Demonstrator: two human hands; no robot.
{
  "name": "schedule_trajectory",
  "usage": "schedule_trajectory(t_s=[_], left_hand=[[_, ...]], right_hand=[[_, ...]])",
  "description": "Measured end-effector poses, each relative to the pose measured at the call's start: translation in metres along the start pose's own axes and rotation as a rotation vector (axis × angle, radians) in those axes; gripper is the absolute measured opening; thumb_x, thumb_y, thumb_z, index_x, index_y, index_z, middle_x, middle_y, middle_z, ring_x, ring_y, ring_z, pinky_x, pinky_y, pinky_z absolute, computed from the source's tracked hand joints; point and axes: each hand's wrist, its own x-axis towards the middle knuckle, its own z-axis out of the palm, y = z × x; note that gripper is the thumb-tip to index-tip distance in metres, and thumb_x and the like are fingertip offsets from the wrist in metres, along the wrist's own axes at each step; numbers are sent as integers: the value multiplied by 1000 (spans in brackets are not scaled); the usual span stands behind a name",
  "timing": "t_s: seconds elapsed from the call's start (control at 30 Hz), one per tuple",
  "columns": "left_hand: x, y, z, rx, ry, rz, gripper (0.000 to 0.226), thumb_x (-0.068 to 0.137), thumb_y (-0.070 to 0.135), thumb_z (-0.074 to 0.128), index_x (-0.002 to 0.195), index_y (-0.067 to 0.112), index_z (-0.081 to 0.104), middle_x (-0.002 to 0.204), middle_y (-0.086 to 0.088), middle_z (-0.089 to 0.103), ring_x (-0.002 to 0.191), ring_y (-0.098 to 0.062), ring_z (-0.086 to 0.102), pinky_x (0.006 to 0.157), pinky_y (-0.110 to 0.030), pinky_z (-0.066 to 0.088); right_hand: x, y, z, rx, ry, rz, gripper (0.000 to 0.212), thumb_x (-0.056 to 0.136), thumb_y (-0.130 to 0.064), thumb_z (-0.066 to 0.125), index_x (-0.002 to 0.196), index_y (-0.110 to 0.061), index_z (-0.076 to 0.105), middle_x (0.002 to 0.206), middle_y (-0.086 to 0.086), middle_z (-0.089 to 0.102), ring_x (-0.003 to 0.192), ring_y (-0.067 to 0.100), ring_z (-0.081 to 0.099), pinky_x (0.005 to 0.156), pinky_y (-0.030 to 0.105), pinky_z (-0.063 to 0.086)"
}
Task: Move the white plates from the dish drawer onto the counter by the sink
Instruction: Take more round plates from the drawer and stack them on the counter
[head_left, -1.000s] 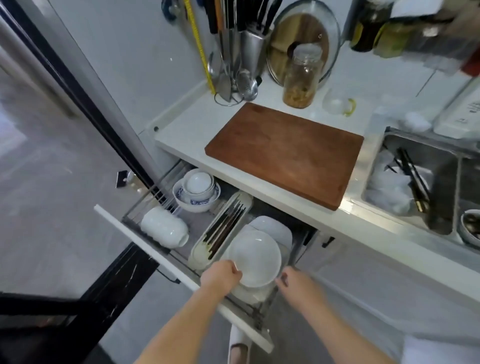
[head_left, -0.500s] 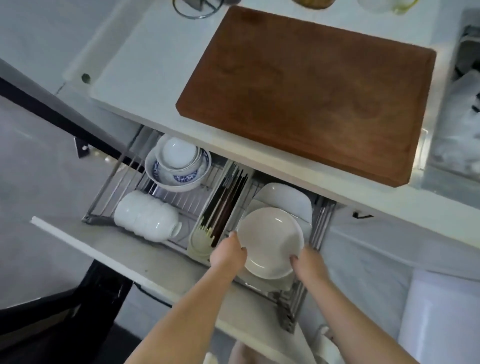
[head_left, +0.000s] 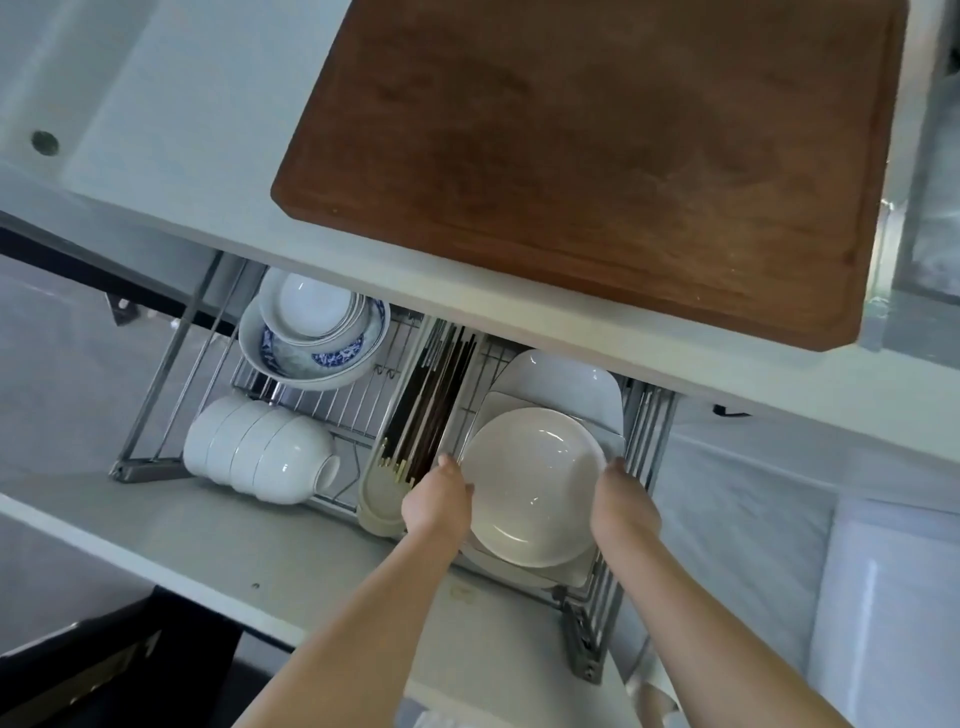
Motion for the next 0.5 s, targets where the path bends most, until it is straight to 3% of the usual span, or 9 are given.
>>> schedule_trajectory(t_s=[0.23,0.33,0.4,0.5], left_hand=[[-17,-10,-11,-48,107,12,36,96,18,38,131,9,35,82,-2,60,70,-23,57,55,-31,42],[-36,-8,-22,-81,161,14,33,96,15,38,128,9,39,91,-6,64,68,-23,54,48,-30,36],[-54,-3,-30,-139,195,25,24,96,13,39,120,8,42,102,-10,65,70,-22,54,51,-32,39],[-84,7,-39,-213,249,51,23,96,10,39,118,7,43,87,-6,62,70,-21,55,49,-28,38]], right_hand=[[-20,7,-11,23,69,-64,38,91,-1,34,128,-9,37,112,13,64,101,30,64,76,37,50],[-36,14,-21,24,104,-119,40,91,-2,33,131,-10,35,112,13,65,100,31,64,76,38,50],[-48,22,-28,58,139,-157,37,91,-4,34,127,-10,37,110,13,65,99,32,64,78,40,51],[-68,42,-41,157,185,-219,27,89,-6,37,115,-10,42,103,11,66,93,31,64,75,39,52]])
